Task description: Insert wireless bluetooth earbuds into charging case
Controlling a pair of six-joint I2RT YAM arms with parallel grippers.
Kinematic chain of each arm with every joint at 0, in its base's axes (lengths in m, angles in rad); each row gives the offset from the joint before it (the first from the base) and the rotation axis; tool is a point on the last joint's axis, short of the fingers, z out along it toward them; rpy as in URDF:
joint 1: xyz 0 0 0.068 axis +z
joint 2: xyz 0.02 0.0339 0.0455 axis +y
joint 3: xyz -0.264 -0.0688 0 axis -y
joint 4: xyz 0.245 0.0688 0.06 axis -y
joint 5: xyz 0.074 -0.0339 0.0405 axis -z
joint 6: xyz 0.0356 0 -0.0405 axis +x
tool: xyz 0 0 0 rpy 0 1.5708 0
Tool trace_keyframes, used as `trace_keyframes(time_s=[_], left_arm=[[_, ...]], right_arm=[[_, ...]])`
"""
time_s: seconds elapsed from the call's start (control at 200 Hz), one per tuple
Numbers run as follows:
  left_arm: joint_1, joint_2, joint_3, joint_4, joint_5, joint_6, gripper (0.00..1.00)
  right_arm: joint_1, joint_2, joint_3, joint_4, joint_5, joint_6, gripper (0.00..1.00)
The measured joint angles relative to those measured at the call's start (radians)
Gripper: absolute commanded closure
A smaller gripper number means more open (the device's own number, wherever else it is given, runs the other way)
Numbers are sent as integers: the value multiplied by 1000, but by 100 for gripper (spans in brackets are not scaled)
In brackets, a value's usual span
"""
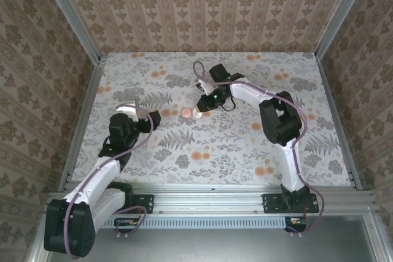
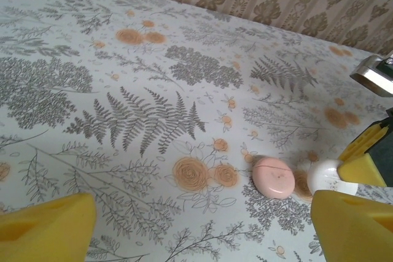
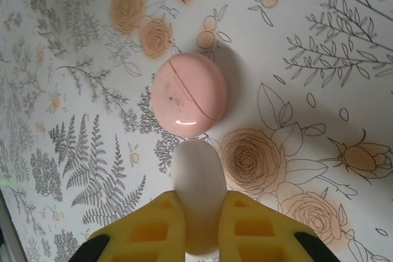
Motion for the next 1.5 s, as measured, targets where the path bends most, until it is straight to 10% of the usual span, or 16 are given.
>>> trace_keyframes(time_s=[1.26,1.5], left_arm=[[31,-23,21,-62,-48,-2,9],[34,-44,65,-126,-113,44,8]], right_arm=[[-59,109,100,-104,95,111,51],[-62,-77,-68,-22,201,113,37]])
